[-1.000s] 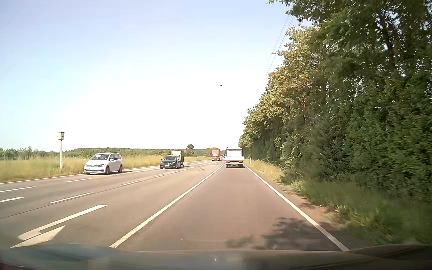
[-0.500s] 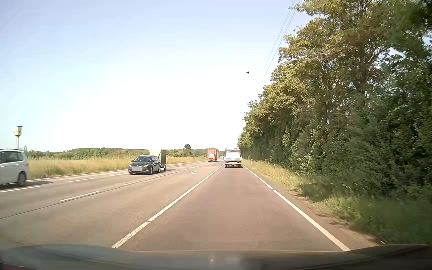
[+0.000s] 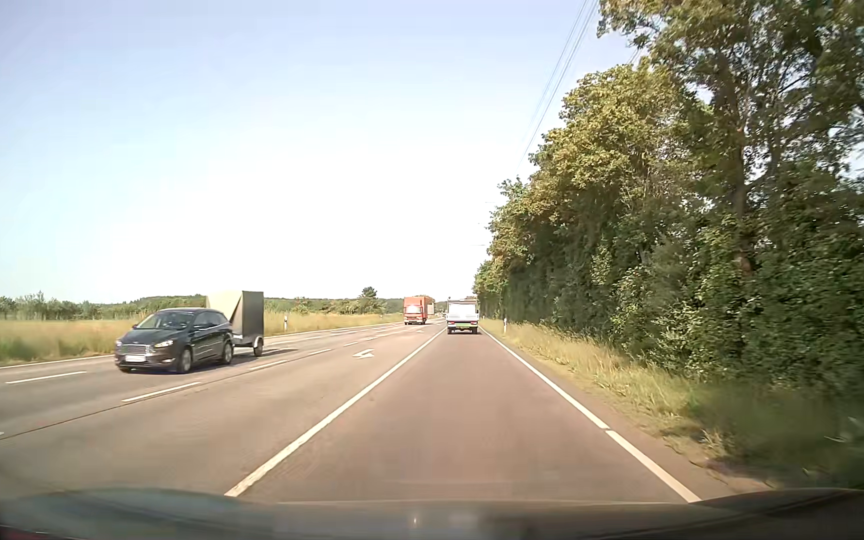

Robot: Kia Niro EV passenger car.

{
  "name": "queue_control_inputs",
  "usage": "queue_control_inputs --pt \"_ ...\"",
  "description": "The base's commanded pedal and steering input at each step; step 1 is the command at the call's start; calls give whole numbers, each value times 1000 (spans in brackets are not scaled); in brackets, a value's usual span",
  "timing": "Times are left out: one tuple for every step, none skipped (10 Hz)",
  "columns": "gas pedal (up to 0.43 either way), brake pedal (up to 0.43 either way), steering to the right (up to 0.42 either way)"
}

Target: Follow the waypoints while adhering to traffic rules and regulations

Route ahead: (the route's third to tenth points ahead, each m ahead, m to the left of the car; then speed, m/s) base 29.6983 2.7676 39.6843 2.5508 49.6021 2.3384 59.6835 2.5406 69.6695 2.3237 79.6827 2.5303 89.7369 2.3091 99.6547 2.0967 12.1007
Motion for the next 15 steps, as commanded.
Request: queue_control_inputs --pt "311 30 3" --pt "311 30 1" --pt "311 30 1" --pt "311 30 1" --pt "311 30 1" --pt "311 30 1" --pt "311 30 1" --pt "311 30 1" --pt "311 30 1" --pt "311 30 1" --pt "311 30 1" --pt "311 30 1" --pt "311 30 1" --pt "311 30 0" --pt "311 30 0"
